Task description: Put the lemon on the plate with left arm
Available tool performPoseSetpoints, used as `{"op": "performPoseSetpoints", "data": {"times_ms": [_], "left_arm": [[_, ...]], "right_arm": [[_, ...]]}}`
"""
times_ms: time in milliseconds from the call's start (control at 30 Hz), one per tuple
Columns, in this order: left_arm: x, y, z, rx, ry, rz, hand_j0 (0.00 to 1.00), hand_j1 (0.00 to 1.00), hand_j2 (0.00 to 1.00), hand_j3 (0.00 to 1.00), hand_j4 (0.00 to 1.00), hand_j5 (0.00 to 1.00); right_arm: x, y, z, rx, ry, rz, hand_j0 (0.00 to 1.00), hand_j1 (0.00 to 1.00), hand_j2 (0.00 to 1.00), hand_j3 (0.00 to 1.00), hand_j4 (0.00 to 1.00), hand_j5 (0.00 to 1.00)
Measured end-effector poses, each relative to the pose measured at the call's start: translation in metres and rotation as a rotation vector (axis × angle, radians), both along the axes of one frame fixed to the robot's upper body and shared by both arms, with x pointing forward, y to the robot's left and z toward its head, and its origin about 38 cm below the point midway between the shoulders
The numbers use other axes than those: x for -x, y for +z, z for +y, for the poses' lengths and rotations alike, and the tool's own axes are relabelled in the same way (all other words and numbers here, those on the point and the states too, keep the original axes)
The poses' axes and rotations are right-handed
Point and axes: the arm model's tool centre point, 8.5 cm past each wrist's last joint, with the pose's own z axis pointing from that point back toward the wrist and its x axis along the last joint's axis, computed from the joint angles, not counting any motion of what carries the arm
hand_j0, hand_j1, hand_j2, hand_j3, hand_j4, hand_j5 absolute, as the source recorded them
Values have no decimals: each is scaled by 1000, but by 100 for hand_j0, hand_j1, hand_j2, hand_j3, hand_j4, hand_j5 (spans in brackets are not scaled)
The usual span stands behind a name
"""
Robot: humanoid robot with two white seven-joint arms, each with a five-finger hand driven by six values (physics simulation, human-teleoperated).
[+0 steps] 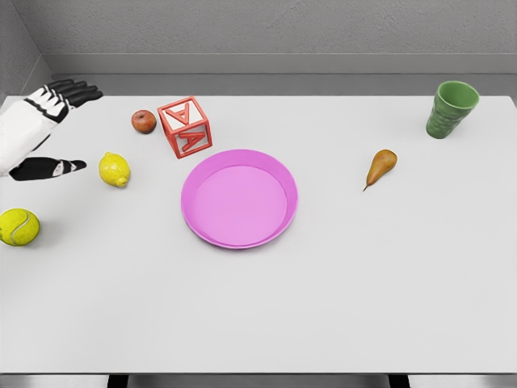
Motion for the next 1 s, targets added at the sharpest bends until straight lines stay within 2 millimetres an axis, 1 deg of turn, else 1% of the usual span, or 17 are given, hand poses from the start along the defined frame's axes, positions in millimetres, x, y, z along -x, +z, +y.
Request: {"op": "performPoseSetpoints", "data": {"times_ms": [267,400,467,500,533,600,733,933,1000], "left_arm": [[-1,0,0,-21,6,-8,100,100,100,100,100,100],[-3,-8,-4,-51,5,3,100,100,100,100,100,100],[-3,-17,-5,-83,-8,34,100,100,100,100,100,100],[-5,-15,-4,-100,-12,35,100,100,100,100,100,100],[-4,-17,-3,-122,-13,44,100,100,100,100,100,100],[-7,-13,0,-210,-12,26,100,100,100,100,100,100],[-5,-24,3,-363,-24,64,100,100,100,100,100,100],[-9,-32,6,-516,-33,156,100,100,100,100,100,100],[-13,-36,14,-549,-13,189,100,100,100,100,100,100]], "right_arm": [[0,0,0,1,0,2,100,100,100,100,100,100],[0,0,0,1,1,2,100,100,100,100,100,100],[0,0,0,1,1,2,100,100,100,100,100,100],[0,0,0,1,1,2,100,100,100,100,100,100],[0,0,0,1,1,2,100,100,100,100,100,100],[0,0,0,1,1,2,100,100,100,100,100,100],[0,0,0,1,1,2,100,100,100,100,100,100],[0,0,0,1,1,2,100,100,100,100,100,100],[0,0,0,1,0,2,100,100,100,100,100,100]]}}
